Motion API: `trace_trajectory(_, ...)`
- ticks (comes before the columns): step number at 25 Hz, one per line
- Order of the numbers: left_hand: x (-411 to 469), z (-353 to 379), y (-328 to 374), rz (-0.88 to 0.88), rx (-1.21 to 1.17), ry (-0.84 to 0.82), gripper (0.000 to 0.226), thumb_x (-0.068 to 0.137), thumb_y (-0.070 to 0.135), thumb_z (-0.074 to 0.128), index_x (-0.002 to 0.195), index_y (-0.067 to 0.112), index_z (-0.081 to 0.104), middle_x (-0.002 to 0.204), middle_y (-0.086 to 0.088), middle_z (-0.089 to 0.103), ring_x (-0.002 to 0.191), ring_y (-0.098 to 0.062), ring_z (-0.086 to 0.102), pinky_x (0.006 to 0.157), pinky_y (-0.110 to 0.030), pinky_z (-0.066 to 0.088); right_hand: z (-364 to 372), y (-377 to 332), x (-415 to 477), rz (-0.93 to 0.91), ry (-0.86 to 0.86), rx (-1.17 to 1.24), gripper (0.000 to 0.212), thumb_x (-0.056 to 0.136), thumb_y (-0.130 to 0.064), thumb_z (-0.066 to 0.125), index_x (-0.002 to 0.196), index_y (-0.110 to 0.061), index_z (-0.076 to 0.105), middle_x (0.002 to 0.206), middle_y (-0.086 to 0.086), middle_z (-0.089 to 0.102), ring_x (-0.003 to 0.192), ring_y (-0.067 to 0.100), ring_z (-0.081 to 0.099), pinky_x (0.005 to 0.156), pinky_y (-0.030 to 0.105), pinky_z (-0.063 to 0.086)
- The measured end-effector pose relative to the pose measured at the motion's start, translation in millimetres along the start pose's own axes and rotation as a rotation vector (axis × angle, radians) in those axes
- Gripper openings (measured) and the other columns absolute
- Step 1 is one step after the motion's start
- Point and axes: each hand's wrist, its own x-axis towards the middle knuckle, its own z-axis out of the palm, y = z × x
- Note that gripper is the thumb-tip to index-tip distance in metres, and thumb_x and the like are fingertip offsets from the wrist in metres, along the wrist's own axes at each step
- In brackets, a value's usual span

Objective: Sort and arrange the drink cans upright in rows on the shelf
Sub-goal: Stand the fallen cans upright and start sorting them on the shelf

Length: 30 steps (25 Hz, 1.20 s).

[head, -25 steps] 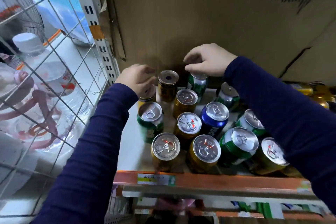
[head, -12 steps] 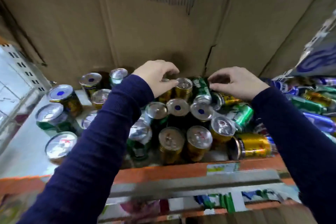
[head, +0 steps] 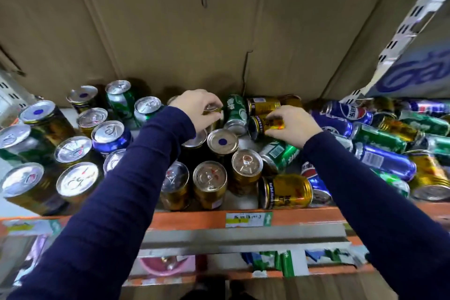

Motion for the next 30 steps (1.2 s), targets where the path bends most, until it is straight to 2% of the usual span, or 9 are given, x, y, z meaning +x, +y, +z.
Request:
trace_trajectory(3, 11.4, -2.4, 0.2, 0.04, -0.008, -0.008, 0.027, 0.089, 0.025, 0.059, 0.113, 0.013, 0.064, 0.11, -0.008, 0.062, 0.102, -0.023, 0.058, 0.09, -0.029, 0.043, 5.0, -6.1, 21.8, -0.024, -0.125, -0.145, 0.072, 0.074, -0.041, 0.074, 0.137, -0.023, 0.045, 0.137, 0.007, 0.048, 0.126, 0.028, 0.042, 0.104, 0.043, 0.039)
trace_trajectory(8, 33.3, -10.3, 0.0, 0.079, -0.019, -0.038, 0.027, 0.089, 0.028, 0.059, 0.112, 0.016, 0.064, 0.107, -0.006, 0.06, 0.097, -0.021, 0.057, 0.087, -0.03, 0.045, 14.6, -10.5, 33.2, -0.015, -0.096, -0.244, 0.074, 0.063, -0.042, 0.08, 0.128, -0.028, 0.049, 0.122, 0.005, 0.048, 0.118, 0.03, 0.043, 0.097, 0.047, 0.043)
trace_trajectory(14, 66.2, -5.5, 8.5, 0.109, 0.096, -0.144, 0.033, 0.087, 0.028, 0.061, 0.117, 0.014, 0.062, 0.113, -0.01, 0.06, 0.101, -0.024, 0.058, 0.089, -0.033, 0.045, 1.1, 1.1, 29.4, 0.055, 0.056, 0.278, 0.059, 0.064, -0.035, 0.081, 0.11, -0.015, 0.05, 0.099, 0.003, 0.061, 0.089, 0.021, 0.059, 0.076, 0.034, 0.049)
trace_trajectory(18, 87.4, 14.8, 21.3, 0.109, 0.231, -0.286, 0.054, 0.08, 0.036, 0.07, 0.126, 0.013, 0.055, 0.122, -0.011, 0.056, 0.11, -0.026, 0.053, 0.092, -0.031, 0.041, 4.0, 13.1, 25.9, 0.049, -0.004, 0.318, 0.058, 0.068, -0.037, 0.08, 0.115, -0.016, 0.053, 0.102, -0.001, 0.062, 0.09, 0.015, 0.059, 0.072, 0.025, 0.044)
trace_trajectory(21, 101.2, 35.5, 29.8, 0.071, 0.414, -0.442, 0.072, 0.068, 0.044, 0.078, 0.126, 0.01, 0.054, 0.124, -0.012, 0.054, 0.111, -0.029, 0.053, 0.093, -0.036, 0.046, -1.2, 24.4, 21.6, -0.022, -0.018, 0.331, 0.056, 0.074, -0.041, 0.076, 0.12, -0.018, 0.055, 0.111, -0.002, 0.061, 0.097, 0.011, 0.055, 0.079, 0.022, 0.04)
trace_trajectory(23, 107.4, 39.9, 34.2, 0.085, 0.513, -0.449, 0.068, 0.064, 0.048, 0.079, 0.117, 0.01, 0.059, 0.117, -0.012, 0.055, 0.104, -0.029, 0.056, 0.087, -0.037, 0.049, -4.1, 34.1, 14.6, -0.039, 0.005, 0.327, 0.056, 0.077, -0.045, 0.073, 0.123, -0.019, 0.053, 0.114, -0.002, 0.06, 0.1, 0.012, 0.056, 0.083, 0.025, 0.045)
trace_trajectory(27, 110.3, 32.1, 37.2, 0.15, 0.538, -0.446, 0.044, 0.072, 0.048, 0.071, 0.089, 0.007, 0.067, 0.08, -0.008, 0.062, 0.075, -0.025, 0.058, 0.065, -0.033, 0.05, -10.2, 50.5, -5.8, -0.14, 0.073, 0.353, 0.026, 0.08, -0.037, 0.072, 0.098, -0.021, 0.061, 0.091, -0.007, 0.063, 0.083, 0.008, 0.06, 0.069, 0.019, 0.049)
trace_trajectory(29, 111.8, 22.1, 34.7, 0.157, 0.464, -0.427, 0.037, 0.079, 0.043, 0.064, 0.085, 0.007, 0.071, 0.068, -0.007, 0.063, 0.065, -0.023, 0.055, 0.062, -0.032, 0.048, -10.4, 53.8, -11.1, -0.238, 0.032, 0.341, 0.02, 0.079, -0.035, 0.073, 0.094, -0.023, 0.067, 0.091, -0.008, 0.065, 0.086, 0.004, 0.06, 0.076, 0.024, 0.051)
trace_trajectory(30, 113.8, 15.8, 31.9, 0.151, 0.405, -0.417, 0.035, 0.084, 0.042, 0.06, 0.088, 0.009, 0.072, 0.072, -0.008, 0.066, 0.067, -0.023, 0.056, 0.065, -0.033, 0.048, -9.3, 54.4, -12.3, -0.272, 0.002, 0.333, 0.022, 0.079, -0.036, 0.073, 0.096, -0.024, 0.068, 0.093, -0.009, 0.066, 0.088, 0.003, 0.06, 0.08, 0.025, 0.051)
